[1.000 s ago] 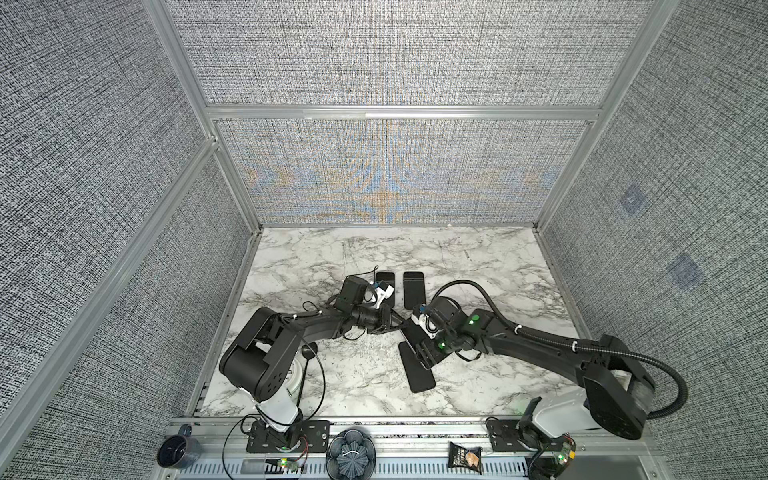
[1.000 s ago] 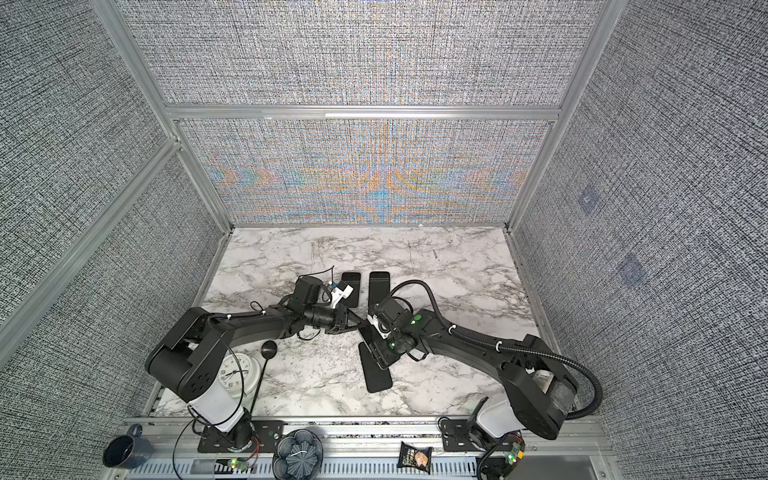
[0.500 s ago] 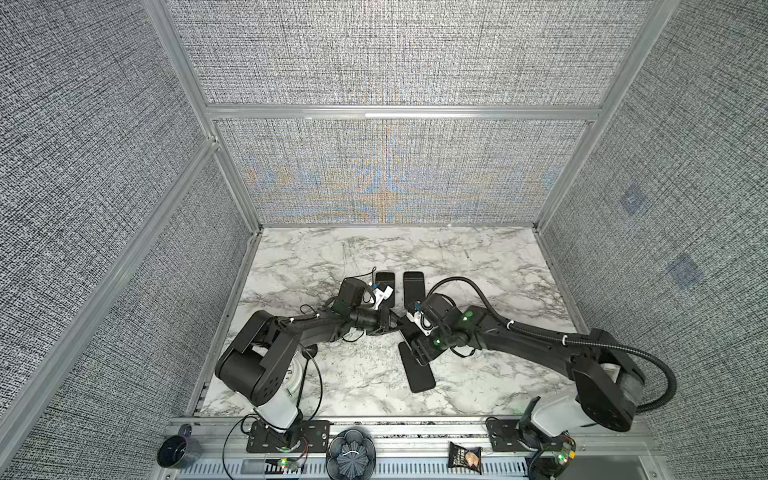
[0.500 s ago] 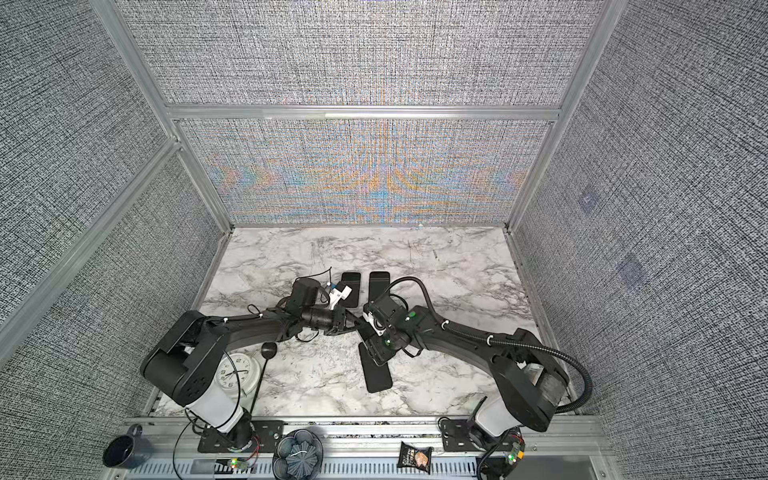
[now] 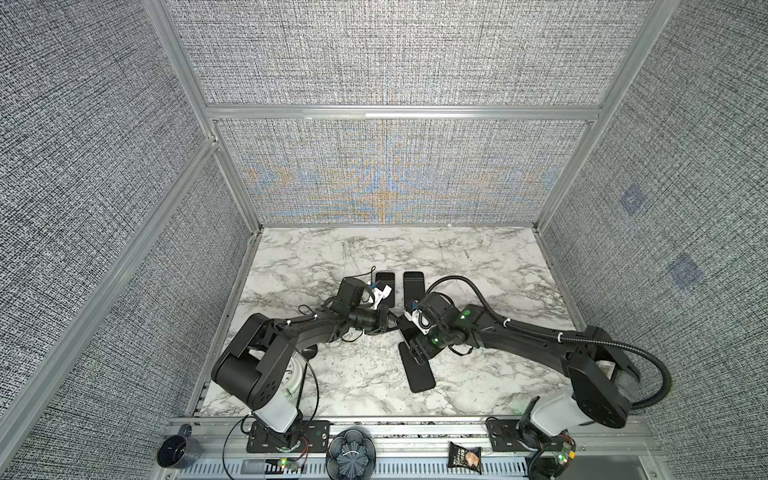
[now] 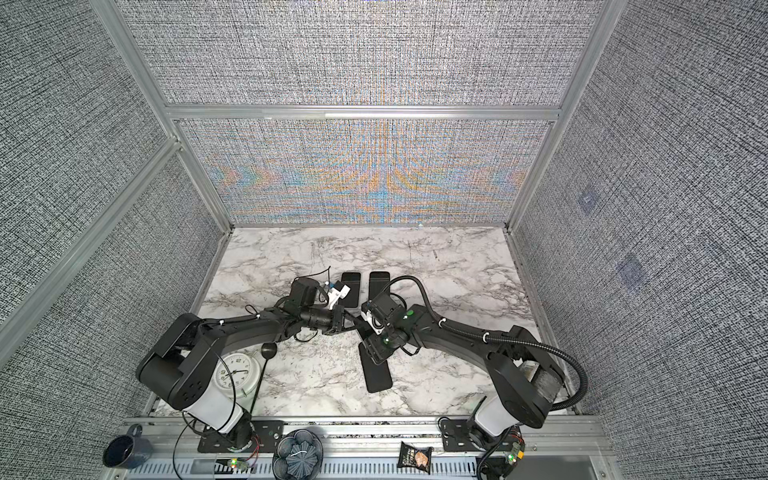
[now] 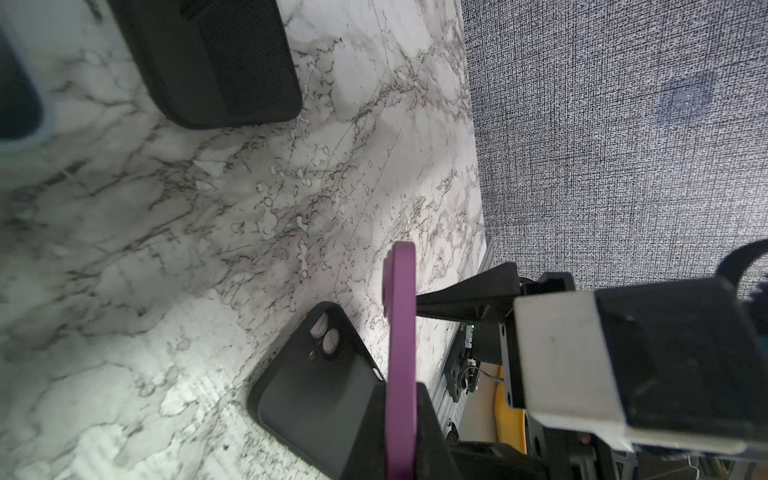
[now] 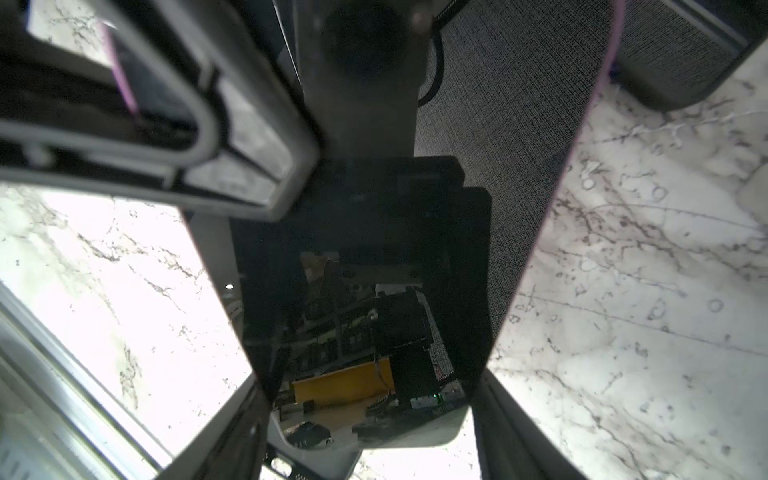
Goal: Put the phone into the phone case
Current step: 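Lift the pink-edged phone with the right gripper and bring it to the left gripper, then close the left gripper on the pink-edged phone's edge while the right holds it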
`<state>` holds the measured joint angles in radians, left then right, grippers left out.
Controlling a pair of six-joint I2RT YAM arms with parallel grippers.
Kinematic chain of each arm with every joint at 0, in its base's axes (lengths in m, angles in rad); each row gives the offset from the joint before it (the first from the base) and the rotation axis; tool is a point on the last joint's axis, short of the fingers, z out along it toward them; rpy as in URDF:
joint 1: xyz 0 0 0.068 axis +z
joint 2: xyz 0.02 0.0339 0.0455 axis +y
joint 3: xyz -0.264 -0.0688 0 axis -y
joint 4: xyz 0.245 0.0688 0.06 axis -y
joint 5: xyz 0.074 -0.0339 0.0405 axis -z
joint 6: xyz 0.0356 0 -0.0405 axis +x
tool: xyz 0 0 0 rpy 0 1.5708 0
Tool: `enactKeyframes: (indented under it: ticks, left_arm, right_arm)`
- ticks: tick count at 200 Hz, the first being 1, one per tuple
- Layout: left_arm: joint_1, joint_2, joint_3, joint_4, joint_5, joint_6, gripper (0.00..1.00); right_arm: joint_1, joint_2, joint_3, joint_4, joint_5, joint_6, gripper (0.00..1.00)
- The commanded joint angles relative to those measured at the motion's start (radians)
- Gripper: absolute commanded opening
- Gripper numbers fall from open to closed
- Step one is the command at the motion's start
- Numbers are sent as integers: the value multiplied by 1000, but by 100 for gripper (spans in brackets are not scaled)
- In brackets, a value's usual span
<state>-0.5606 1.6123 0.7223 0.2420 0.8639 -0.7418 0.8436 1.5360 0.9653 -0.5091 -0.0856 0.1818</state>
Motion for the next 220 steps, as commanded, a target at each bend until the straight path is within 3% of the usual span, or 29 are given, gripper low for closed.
enactKeyframes:
  ticks: [1,64,133,183,220]
  left_arm:
    - [-1,-10,0,7,12,-6,1]
    - [-2,4,-3,39,12,-31,0]
    - [-1,-5,-15,81,6,-69,0]
    - [0,-13,-12,103,3,-87,0]
    - [5,-34,-11,137,-2,-126,0]
  right_arm:
    - [2,2,10,20,4,-18,48]
    - [2,-3,-8,28,21,-17,56]
    - [2,-38,-26,5,44,-21,87]
    - [-4,-150,-48,-32,35,19,92]
    - [-49,-295,-122,40,-92,150,92]
